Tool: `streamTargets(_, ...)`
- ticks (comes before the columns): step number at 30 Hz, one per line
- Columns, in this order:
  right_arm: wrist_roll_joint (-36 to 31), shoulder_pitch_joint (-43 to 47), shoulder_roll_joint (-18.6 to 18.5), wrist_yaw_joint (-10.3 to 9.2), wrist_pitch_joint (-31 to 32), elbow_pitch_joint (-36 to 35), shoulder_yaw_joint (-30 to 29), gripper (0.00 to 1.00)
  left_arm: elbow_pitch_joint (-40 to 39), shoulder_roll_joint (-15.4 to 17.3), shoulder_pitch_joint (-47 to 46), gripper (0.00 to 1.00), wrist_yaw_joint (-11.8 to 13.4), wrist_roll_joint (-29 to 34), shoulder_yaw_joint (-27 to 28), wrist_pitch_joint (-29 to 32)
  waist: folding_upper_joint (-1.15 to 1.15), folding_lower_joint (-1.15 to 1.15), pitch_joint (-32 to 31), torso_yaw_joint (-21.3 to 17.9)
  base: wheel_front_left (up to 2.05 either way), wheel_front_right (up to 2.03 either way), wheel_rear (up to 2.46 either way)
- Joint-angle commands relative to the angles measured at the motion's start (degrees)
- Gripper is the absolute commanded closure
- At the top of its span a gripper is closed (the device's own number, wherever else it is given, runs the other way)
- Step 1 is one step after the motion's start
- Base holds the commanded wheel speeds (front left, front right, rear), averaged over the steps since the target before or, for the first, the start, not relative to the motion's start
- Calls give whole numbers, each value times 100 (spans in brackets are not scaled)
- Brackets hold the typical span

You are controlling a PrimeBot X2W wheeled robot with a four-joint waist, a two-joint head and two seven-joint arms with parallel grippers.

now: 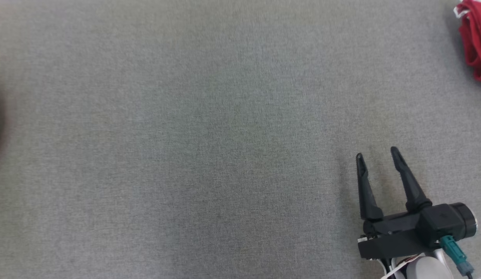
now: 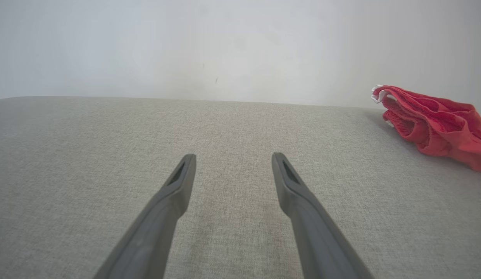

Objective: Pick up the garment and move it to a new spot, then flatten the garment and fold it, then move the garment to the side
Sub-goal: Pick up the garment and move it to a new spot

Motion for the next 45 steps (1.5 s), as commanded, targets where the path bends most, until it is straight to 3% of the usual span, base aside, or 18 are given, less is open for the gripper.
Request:
streamTargets(1, 39, 67, 57, -14, -35, 49, 28, 0, -129, 33, -146, 100, -30, 53, -33, -181, -1, 0, -209, 48, 0, 0, 0)
streamTargets(7, 119, 137, 118, -14, -64, 290, 123, 0, -619, -155, -525, 100, -213, 231, -379, -567, -1, 0, -651, -6, 0, 0, 0)
streamTargets(12, 166, 212, 184, -14, -86, 449, 224, 0, -1142, -375, -802, 100, -390, 346, -789, -547, -1, 0, -949, -215, 0, 0, 0)
streamTargets(21, 237, 285, 270, -14, -99, 619, 277, 0, -2178, -1062, -953, 100, -510, 378, -1486, -260, -1, 0, -1265, -745, 0, 0, 0)
streamTargets(29, 289, 393, 305, -14, -103, 683, 305, 0, -2808, -1940, -677, 100, -531, 281, -2168, -45, -1, 0, -1589, -1206, 0, 0, 0)
streamTargets(36, 326, 454, 317, -14, -104, 712, 281, 0, -2760, -2412, -20, 100, -516, 41, -2785, 22, -1, 0, -1677, -1357, 0, 0, 0)
streamTargets(45, 388, 431, 324, -14, -105, 751, 286, 0, -1800, -2512, 1142, 100, -423, -166, -3558, -206, -1, 0, -1560, -1349, 0, 0, 0)
